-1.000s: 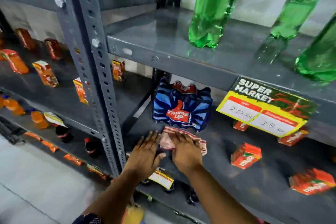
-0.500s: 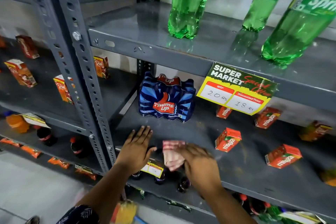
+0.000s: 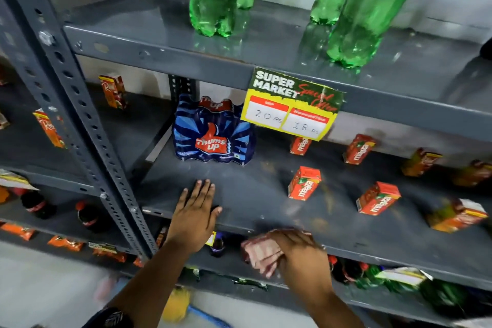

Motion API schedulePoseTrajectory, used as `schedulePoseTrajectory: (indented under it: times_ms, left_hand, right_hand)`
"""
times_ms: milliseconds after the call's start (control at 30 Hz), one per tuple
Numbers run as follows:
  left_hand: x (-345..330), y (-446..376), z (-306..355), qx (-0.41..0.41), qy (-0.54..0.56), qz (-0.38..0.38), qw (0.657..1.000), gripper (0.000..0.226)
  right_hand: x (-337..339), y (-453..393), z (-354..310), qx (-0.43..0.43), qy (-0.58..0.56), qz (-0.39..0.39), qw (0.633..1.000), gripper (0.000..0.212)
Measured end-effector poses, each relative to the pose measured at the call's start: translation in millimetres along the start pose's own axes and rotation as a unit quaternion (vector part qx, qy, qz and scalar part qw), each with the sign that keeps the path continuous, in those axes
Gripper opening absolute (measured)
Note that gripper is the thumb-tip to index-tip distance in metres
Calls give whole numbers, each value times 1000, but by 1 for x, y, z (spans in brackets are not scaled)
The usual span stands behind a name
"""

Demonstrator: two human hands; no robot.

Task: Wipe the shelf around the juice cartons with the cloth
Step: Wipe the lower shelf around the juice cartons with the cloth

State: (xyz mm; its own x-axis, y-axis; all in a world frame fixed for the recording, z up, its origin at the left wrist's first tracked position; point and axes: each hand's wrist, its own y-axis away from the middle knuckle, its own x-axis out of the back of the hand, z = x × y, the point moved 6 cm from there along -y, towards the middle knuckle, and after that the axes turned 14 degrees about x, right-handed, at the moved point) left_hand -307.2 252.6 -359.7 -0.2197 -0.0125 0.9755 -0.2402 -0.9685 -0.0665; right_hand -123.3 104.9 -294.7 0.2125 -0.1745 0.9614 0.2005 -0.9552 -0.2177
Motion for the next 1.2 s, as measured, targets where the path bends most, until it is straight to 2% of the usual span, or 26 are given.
schedulePoseTrajectory:
  times_ms: [100, 267, 400, 533, 600, 667, 767, 800, 967, 1100, 1133, 1200]
  left_hand:
    - [-2, 9, 34, -25, 34, -6, 999, 64]
    - [-14, 17, 50, -15, -4, -9, 1000, 66]
    - [-16, 25, 49, -21, -9, -15, 1000, 76]
    - [-18, 33, 47, -28, -5, -29, 999, 86]
    - [-14, 30, 50, -26, 12, -26, 999, 86]
    - [-10, 26, 58, -31, 15, -21, 999, 82]
    - [-15, 24, 69, -42, 24, -35, 998, 82]
    - [-18, 25, 69, -42, 24, -38, 998, 82]
    - [-29, 29, 63, -34, 22, -13, 999, 76]
    - [-30, 28, 64, -30, 25, -8, 999, 76]
    - [-30, 28, 64, -30, 25, -7, 999, 76]
    - [-29, 28, 64, -30, 24, -4, 999, 75]
  right_hand:
    - [25, -7, 34, -59, 37, 28, 997, 52]
    - [-4, -16, 62, -74, 32, -90, 993, 64]
    - [-6, 18, 55, -81, -6, -36, 996, 61]
    - [21, 34, 58, -87, 39, 40, 995, 42]
    - [36, 23, 70, -88, 61, 82, 991, 43]
    - [34, 7, 80, -84, 43, 47, 994, 49]
    - [6, 5, 86, -82, 19, -56, 995, 61]
    - [0, 11, 87, -90, 12, -60, 994, 62]
    - [17, 52, 85, -95, 8, 21, 995, 53]
    - [50, 39, 105, -98, 23, 95, 990, 50]
    - [51, 31, 112, -98, 13, 93, 991, 53]
    - [37, 15, 119, -94, -2, 28, 995, 63]
